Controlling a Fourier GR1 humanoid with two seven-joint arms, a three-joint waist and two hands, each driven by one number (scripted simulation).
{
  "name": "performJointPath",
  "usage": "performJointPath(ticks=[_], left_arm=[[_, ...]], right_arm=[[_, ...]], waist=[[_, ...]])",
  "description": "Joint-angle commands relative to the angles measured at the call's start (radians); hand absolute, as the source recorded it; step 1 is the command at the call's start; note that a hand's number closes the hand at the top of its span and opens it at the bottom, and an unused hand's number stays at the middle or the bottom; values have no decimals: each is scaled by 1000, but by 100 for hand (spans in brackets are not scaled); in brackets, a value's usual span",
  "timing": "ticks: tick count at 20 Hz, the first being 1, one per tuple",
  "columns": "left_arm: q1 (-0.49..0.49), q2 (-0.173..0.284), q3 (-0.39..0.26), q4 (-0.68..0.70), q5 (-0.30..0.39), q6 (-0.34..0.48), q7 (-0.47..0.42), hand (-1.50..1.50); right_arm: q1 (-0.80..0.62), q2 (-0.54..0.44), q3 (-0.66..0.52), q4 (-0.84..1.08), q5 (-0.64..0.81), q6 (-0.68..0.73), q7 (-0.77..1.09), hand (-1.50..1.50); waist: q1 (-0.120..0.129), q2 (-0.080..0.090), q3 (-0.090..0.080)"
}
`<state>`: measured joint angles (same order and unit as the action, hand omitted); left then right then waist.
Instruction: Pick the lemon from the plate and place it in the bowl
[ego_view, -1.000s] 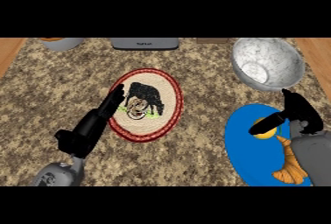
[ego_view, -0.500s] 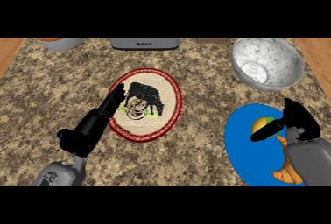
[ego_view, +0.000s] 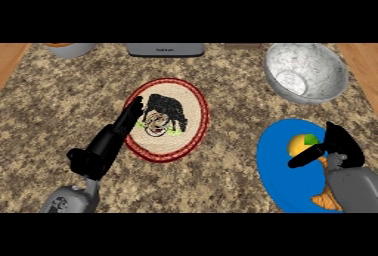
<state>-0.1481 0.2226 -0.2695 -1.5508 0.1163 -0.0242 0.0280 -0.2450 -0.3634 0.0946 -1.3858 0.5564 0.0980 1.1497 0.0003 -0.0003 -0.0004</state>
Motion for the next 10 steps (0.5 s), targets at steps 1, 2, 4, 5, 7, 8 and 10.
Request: performJointPath(ticks=[1, 2, 4, 5, 7, 8, 10], left_arm=[[48, 15, 11, -122, 10, -7, 83, 0], [32, -1, 15, -25, -10, -30, 9, 0], [-18, -57, 24, 26, -50, -18, 5, 0], [-56, -17, 78, 42, -2, -61, 24, 0], [5, -37, 26, -41, -33, -42, 48, 0], [24, -20, 54, -55, -17, -63, 46, 0], [0, -29, 80, 8, -33, -81, 8, 0]], right_arm=[[3, 35, -20, 20, 36, -15, 103, -150], [-29, 32, -43, 29, 19, 24, 97, -150], [-35, 80, -32, 105, 87, -46, -24, 150], [17, 40, -27, -12, 96, -16, 10, 150], [-61, 36, -41, 52, 130, -9, 14, 150], [-18, 44, -36, 93, 160, -57, -60, 150], [-35, 39, -63, 62, 160, -7, -33, 150]], waist=[[5, -1, 0], [2, 0, 0], [1, 1, 0], [-3, 0, 0], [2, 0, 0], [3, 0, 0], [0, 0, 0]])
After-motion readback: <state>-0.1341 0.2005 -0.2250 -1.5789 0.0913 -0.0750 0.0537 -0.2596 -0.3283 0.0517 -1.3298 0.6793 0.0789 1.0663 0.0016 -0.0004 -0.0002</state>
